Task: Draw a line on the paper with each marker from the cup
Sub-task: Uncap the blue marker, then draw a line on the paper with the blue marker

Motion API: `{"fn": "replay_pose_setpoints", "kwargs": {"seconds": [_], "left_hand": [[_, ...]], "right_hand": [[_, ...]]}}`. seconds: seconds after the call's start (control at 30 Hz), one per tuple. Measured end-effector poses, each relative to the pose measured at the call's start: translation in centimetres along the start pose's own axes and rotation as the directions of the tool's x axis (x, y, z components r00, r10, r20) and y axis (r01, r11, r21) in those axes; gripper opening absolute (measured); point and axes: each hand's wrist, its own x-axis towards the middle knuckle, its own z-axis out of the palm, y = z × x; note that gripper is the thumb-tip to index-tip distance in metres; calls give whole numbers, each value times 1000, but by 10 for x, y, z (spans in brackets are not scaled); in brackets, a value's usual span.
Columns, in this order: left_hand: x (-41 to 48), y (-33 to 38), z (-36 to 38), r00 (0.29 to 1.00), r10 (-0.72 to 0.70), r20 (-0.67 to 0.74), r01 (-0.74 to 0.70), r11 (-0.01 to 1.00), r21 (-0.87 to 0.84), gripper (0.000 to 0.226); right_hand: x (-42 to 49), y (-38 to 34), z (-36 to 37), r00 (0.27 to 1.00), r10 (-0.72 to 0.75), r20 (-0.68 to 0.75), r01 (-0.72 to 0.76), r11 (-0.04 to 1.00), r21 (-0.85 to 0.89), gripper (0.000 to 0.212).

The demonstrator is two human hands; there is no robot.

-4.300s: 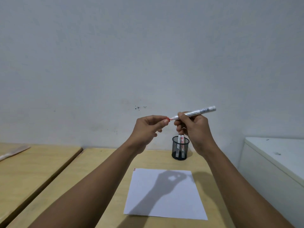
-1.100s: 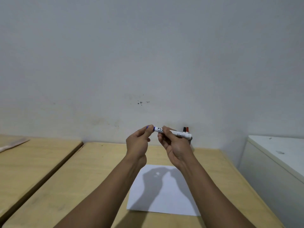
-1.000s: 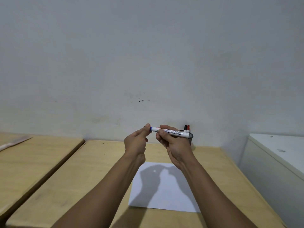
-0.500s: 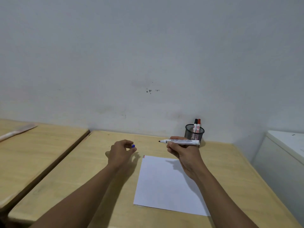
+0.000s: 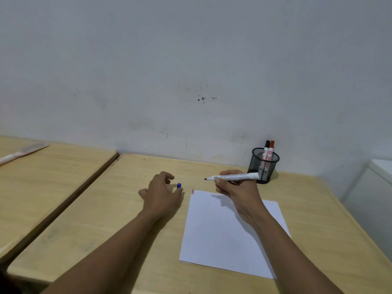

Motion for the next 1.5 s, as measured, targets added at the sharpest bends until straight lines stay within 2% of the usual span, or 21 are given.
{"fn": "replay_pose_setpoints", "kwargs": {"seconds": [0.07, 0.13, 0.2, 0.27, 0.37, 0.43, 0.5, 0.7, 1.1, 1.5], "left_hand": [[-14, 0, -1, 998, 62, -22, -61, 997, 40, 30], [-26, -1, -3, 983, 167, 77, -178, 969, 173, 33], [-30, -6, -6, 945, 231, 231, -292, 916, 276, 46], [-29, -9, -8, 910, 249, 331, -351, 887, 300, 53], [-26, -10, -7, 883, 266, 387, -394, 867, 303, 54], [-25, -10, -6, 879, 265, 398, -399, 864, 306, 58], [-25, -11, -5, 878, 265, 399, -404, 857, 320, 60], [-23, -12, -2, 879, 273, 390, -406, 857, 316, 65], [-23, -14, -1, 881, 273, 387, -406, 856, 319, 65], [-23, -15, 1, 883, 288, 370, -414, 850, 326, 62]], "right_hand": [[5, 7, 8, 1000, 3, 11, -2, 996, -92, 14], [12, 14, 16, 999, 15, 42, -6, 980, -197, 22], [21, 19, 23, 997, 41, 71, -20, 960, -280, 26], [29, 26, 28, 994, 69, 83, -38, 946, -323, 24], [37, 37, 32, 992, 110, 61, -83, 938, -337, 28], [39, 45, 34, 994, 107, 27, -90, 931, -355, 30], [39, 54, 34, 998, 54, 10, -44, 893, -448, 29], [41, 62, 31, 998, -44, 48, 64, 800, -597, 31], [41, 63, 33, 994, -85, 73, 112, 731, -674, 39], [42, 61, 31, 995, -38, 91, 91, 724, -684, 33]]}}
